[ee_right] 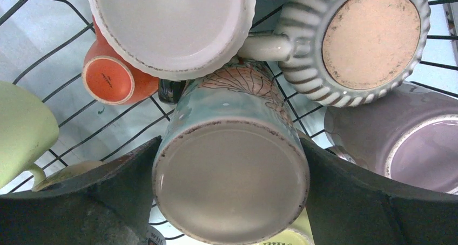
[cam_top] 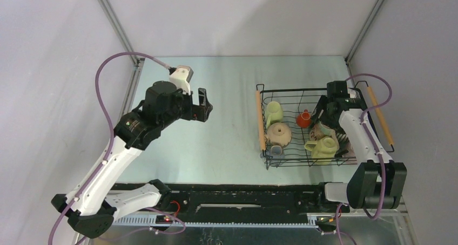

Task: Unload the cups from the dish rack
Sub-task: Unload the cup from the dish rack.

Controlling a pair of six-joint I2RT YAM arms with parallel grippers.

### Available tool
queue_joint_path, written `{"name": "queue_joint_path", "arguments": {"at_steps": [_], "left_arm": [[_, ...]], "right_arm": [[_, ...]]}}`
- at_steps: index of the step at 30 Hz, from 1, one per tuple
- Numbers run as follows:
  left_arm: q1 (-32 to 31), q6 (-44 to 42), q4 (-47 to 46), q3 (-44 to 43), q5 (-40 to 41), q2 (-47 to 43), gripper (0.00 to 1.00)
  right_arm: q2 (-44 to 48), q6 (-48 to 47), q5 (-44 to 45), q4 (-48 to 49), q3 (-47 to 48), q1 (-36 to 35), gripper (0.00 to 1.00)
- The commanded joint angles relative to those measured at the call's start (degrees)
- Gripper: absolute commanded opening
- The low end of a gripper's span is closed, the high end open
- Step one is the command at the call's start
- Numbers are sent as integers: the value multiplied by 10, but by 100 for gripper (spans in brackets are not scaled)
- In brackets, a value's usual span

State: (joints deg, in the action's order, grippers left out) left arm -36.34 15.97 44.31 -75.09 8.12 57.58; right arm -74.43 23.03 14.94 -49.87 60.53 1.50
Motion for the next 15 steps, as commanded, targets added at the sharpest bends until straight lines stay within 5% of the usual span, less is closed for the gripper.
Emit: {"name": "queue_joint_path", "arguments": {"at_steps": [1,8,15], "left_arm": [[3,-2,-5,-4,-18,2,100],[3,6,-5,1,-30,6,100],[3,13,-5,3,-40,15,100]], "right_arm": [[-6,-4,5,16,0,3,94],[0,1,5,9,0,3,77],[21,3,4,-2,5,4,37]]}}
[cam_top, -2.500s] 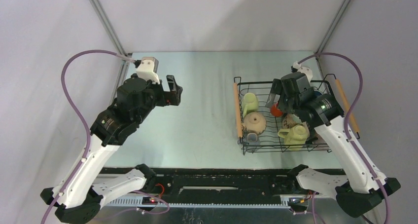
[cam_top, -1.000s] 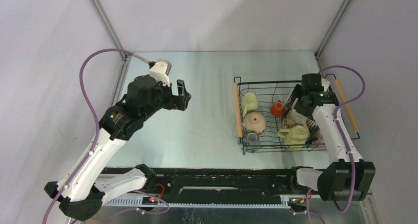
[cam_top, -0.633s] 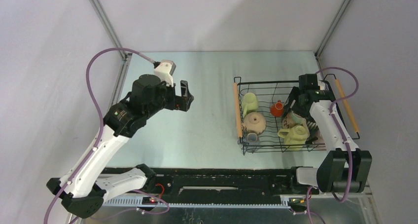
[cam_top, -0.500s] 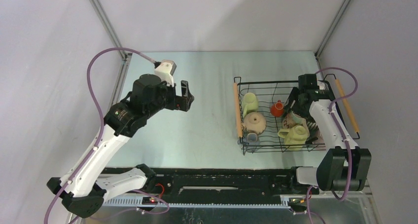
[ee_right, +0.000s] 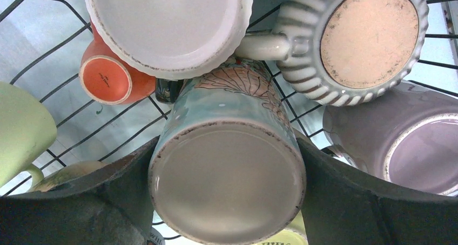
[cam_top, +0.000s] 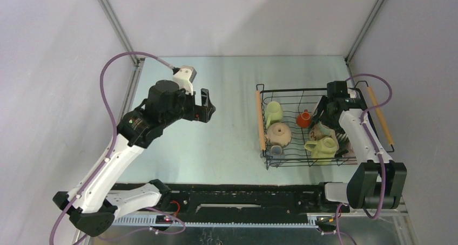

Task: Unload the cups from the dish rack
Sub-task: Unload the cup from the dish rack.

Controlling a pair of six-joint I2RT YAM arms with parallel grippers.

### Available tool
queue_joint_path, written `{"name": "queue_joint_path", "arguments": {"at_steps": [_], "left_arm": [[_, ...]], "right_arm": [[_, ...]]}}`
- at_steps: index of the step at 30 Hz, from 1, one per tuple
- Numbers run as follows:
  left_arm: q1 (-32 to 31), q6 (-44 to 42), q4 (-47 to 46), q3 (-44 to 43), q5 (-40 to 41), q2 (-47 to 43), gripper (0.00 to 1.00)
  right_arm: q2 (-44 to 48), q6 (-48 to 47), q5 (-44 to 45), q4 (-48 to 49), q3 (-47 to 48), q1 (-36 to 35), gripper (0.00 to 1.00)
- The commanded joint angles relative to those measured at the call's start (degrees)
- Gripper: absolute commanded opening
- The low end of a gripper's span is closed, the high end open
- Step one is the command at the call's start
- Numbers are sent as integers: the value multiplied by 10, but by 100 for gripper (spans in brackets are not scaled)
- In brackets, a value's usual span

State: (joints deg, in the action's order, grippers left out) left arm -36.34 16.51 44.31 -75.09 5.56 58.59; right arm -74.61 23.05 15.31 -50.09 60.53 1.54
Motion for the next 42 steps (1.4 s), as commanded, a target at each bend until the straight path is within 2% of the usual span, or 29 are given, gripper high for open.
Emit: {"name": "queue_joint_path", "arguments": {"at_steps": [1,4,9,31,42], "left_arm": [[4,8,-5,3,-16,6,100],[3,10,-7,4,-19,9,100],[3,12,-9,5,-25,14,100],[3,17,-32,27,-51,19,100],[3,58,-84,58,-111,22,100]], "right_arm": [[24,4,1,-4,8,3,32],[31,3,1,-15,20,3,27],[38,1,0,-30,43,3,25],[35,0,-13,-77,134,2,24],[41,-4,-15,-114,185,-3,23]]}}
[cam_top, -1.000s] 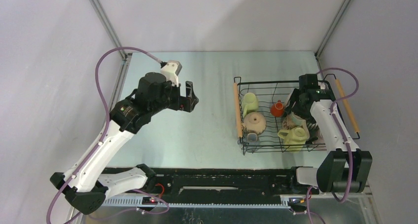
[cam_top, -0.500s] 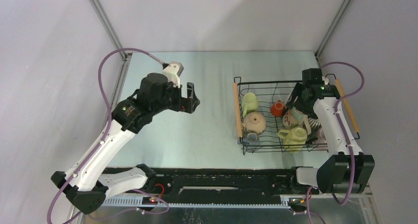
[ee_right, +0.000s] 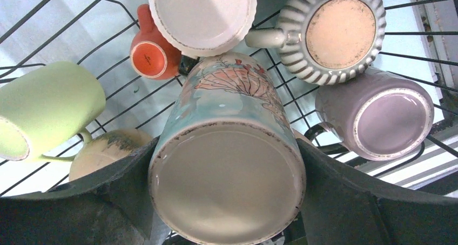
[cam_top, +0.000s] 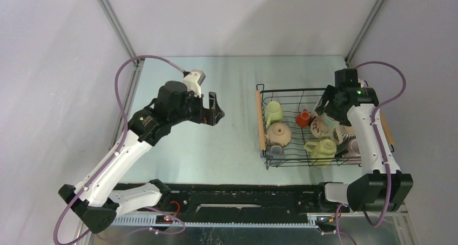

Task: Unload the cups from the dish rack
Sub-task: Unload the cup from the dish rack, then place the cup at the center of the board.

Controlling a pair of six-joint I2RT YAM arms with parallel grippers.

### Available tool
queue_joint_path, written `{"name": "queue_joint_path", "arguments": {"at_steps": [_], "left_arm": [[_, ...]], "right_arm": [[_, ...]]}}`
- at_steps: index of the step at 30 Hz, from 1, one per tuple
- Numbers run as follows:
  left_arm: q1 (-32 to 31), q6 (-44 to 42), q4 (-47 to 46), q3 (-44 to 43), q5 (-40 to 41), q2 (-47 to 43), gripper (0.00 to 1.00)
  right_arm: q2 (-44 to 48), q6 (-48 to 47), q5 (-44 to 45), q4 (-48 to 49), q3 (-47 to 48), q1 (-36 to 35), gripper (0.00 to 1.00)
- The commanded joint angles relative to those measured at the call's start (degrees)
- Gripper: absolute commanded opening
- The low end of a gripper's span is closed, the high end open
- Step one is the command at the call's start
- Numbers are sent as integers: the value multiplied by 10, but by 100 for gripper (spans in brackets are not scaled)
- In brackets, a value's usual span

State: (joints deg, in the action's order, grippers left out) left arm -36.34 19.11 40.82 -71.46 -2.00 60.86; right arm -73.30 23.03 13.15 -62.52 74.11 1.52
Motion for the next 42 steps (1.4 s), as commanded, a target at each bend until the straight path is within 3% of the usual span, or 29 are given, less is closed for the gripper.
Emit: {"name": "queue_joint_path", "arguments": {"at_steps": [1,20,34,42], "left_arm": [[4,41,-59,27,-42,0,100],[-30,157,-220,16,-120,71,100],[-33,286,-444,81,-167,90,100],[-17,338,-567,135,-202,100,99]], "right_arm": [[28,-4,7,6,53,-4,23],[4,6,12,-71,188,-82,22],[-85,46,-80,-96,389,-172,22],[-122,78,-175,-73,468,-210,22]]}}
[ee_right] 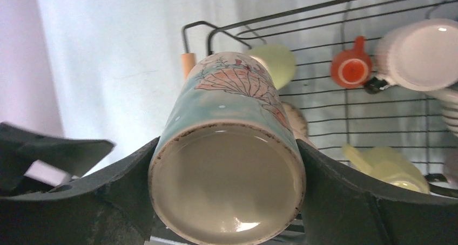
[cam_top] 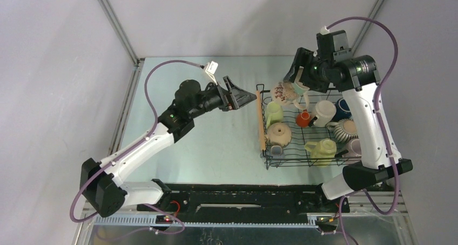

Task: Unload the cups from the dish rack
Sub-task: Place the cup at the center of the board.

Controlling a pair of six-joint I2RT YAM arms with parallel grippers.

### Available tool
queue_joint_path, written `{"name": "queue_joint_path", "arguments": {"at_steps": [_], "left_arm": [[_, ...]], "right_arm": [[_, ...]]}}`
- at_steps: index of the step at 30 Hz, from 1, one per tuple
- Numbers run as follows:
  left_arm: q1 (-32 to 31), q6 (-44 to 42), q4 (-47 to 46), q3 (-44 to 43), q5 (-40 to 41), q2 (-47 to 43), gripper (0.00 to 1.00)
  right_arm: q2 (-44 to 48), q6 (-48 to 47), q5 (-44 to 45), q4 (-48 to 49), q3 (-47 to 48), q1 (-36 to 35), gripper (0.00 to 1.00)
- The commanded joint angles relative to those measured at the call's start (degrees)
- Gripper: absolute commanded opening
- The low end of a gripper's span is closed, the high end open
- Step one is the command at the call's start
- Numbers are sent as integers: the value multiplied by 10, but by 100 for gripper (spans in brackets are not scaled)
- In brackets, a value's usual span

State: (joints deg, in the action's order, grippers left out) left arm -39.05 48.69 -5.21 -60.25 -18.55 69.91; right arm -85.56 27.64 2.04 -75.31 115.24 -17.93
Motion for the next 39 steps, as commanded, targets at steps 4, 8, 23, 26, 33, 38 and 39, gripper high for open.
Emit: {"name": "queue_joint_path", "arguments": {"at_steps": [4,8,23,26,33,38,39], "left_arm": [[19,65,-168,38,-64,24,98],[24,82,-206,44,-77,36,97],[49,117,-261,70,-89,46,92],[50,135,-295,71,-103,49,89],[50,182,-395,69,-136,23,76],[50,222,-441,68,-144,10,60],[50,232,-454,68,-145,10,57]], "right_arm": [[-9,49,-116,81,72,-24,22],[-19,64,-160,103,81,-32,22],[-29,87,-235,143,82,-33,22],[-29,91,-251,151,77,-35,22],[-20,118,-332,210,43,-19,22],[5,165,-416,300,-25,-4,22],[9,174,-428,318,-41,-2,22]]}}
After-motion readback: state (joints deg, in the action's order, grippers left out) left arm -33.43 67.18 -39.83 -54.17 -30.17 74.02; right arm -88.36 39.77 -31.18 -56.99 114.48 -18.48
